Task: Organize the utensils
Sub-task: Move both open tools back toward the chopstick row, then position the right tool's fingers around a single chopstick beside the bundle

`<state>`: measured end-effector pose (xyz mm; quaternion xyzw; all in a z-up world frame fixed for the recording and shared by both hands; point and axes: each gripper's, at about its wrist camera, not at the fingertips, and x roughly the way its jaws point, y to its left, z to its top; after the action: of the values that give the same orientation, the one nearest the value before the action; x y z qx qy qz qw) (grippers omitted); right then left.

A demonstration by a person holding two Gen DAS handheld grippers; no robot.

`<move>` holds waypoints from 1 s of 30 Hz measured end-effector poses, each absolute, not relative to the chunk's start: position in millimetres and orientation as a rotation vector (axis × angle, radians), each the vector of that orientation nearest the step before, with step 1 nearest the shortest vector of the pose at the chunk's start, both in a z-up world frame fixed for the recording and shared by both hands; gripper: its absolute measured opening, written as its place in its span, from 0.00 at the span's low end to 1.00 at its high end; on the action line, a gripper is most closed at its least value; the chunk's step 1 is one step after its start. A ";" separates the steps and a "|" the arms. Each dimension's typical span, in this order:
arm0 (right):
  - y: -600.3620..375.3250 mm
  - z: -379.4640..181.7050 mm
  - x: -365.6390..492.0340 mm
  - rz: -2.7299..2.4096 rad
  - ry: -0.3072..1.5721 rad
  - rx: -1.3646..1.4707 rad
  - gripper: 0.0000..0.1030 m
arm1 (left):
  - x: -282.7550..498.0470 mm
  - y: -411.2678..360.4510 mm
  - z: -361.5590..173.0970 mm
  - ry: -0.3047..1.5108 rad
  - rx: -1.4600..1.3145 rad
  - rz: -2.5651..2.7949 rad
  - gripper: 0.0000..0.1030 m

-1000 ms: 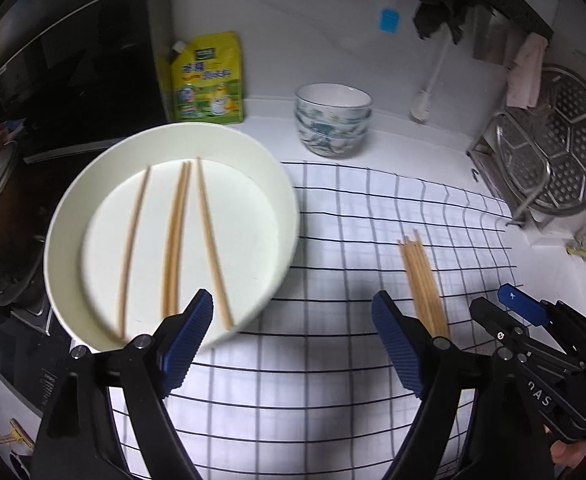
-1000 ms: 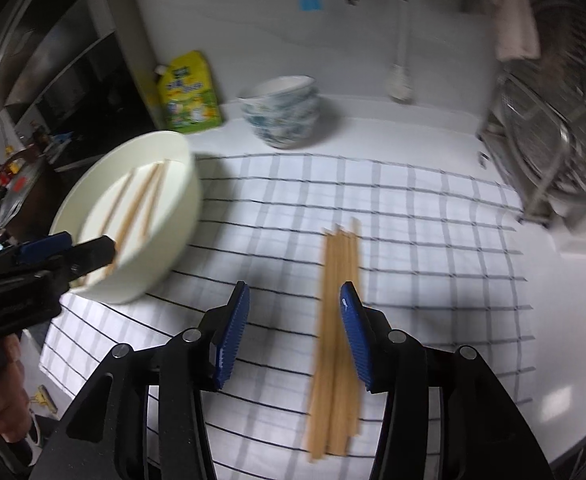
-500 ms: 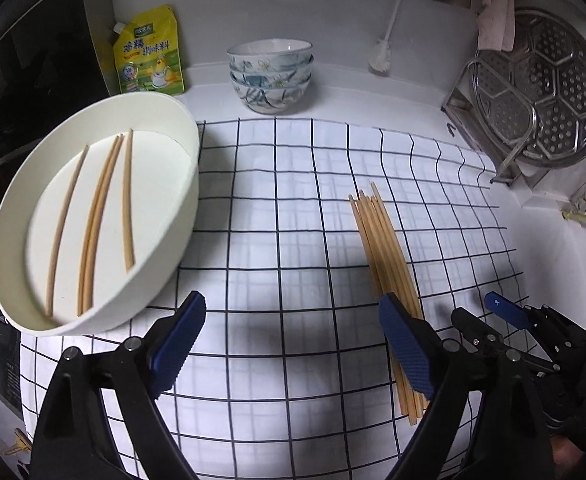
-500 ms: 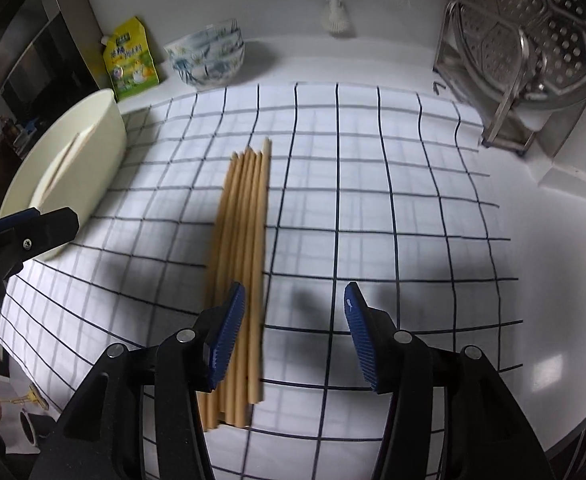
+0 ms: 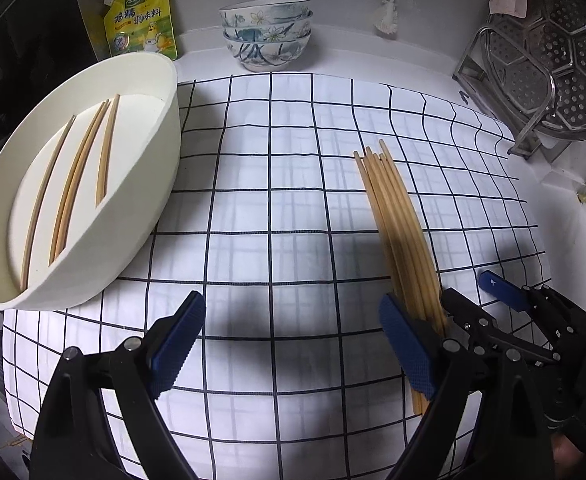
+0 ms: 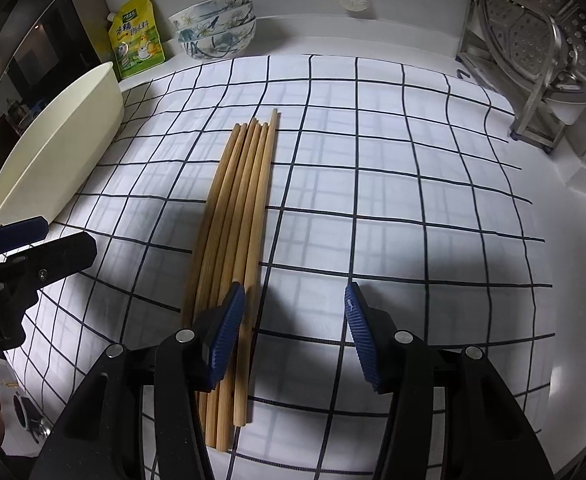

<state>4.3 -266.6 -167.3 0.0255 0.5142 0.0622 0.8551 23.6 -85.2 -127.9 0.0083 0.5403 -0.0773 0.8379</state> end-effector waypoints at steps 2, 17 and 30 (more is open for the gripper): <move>-264.7 -169.6 4.7 0.135 1.084 0.040 0.49 | 23.9 -85.8 -129.4 1.145 0.018 -0.164 0.84; -291.9 -173.3 2.8 0.095 1.081 0.050 0.49 | 29.7 -113.8 -146.2 1.162 0.018 -0.217 0.84; -305.0 -172.0 -2.5 0.079 1.067 0.078 0.49 | 29.8 -134.0 -167.7 1.170 0.062 -0.219 0.84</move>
<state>-2.5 -305.0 -172.0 0.0373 0.5084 0.0375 0.8595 29.8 -134.0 -167.7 0.0292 0.5510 -0.1033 0.8275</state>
